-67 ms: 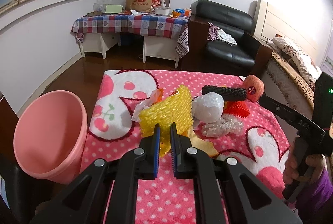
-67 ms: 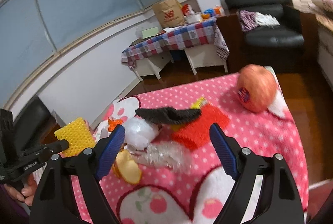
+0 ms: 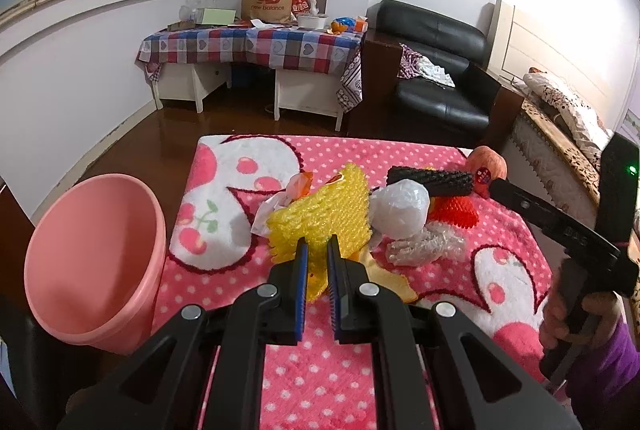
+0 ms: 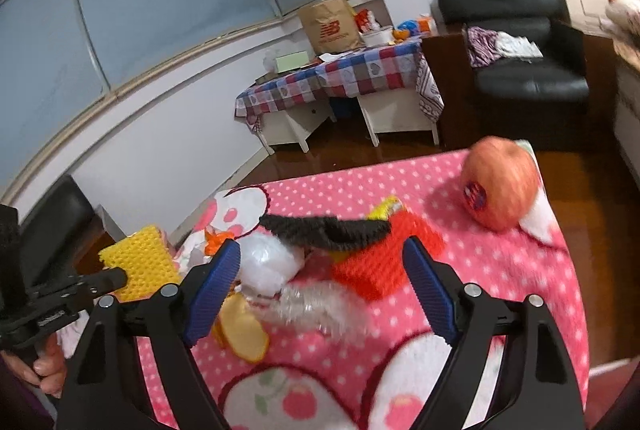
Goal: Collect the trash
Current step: 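Lift the yellow foam net with the left gripper while the right gripper grasps the black mesh net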
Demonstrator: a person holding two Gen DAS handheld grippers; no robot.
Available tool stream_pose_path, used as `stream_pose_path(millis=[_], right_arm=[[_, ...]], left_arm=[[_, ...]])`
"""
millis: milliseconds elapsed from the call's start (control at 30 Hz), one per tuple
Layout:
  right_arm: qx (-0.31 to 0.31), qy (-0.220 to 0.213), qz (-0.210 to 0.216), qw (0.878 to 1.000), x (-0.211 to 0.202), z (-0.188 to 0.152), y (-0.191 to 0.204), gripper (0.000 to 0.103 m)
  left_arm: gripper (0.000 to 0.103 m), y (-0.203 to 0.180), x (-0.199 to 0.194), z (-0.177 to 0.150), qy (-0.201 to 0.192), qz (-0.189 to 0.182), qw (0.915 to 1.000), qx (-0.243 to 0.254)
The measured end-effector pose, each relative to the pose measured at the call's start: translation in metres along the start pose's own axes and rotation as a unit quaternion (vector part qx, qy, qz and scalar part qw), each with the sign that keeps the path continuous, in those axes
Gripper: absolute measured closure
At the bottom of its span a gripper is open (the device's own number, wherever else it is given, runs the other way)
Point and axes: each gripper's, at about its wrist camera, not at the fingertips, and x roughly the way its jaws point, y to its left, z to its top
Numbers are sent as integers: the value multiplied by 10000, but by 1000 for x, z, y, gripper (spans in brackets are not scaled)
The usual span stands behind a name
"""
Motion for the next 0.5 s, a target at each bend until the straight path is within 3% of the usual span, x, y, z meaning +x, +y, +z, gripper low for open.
stream_pose_path(millis=[167, 267, 433, 500], right_arm=[[-145, 164, 16, 9998, 23, 12, 0, 35], [-209, 363, 30, 9991, 37, 15, 0, 48], [-256, 707, 93, 9971, 49, 10, -1, 83], [-183, 743, 126, 9970, 48, 9, -4, 86]], left_arm=[[95, 2, 1, 4, -38, 41, 9999, -91], [95, 3, 0, 5, -42, 46, 9999, -152], [95, 10, -1, 7, -91, 26, 9995, -305], [95, 13, -2, 6, -121, 26, 9993, -344]])
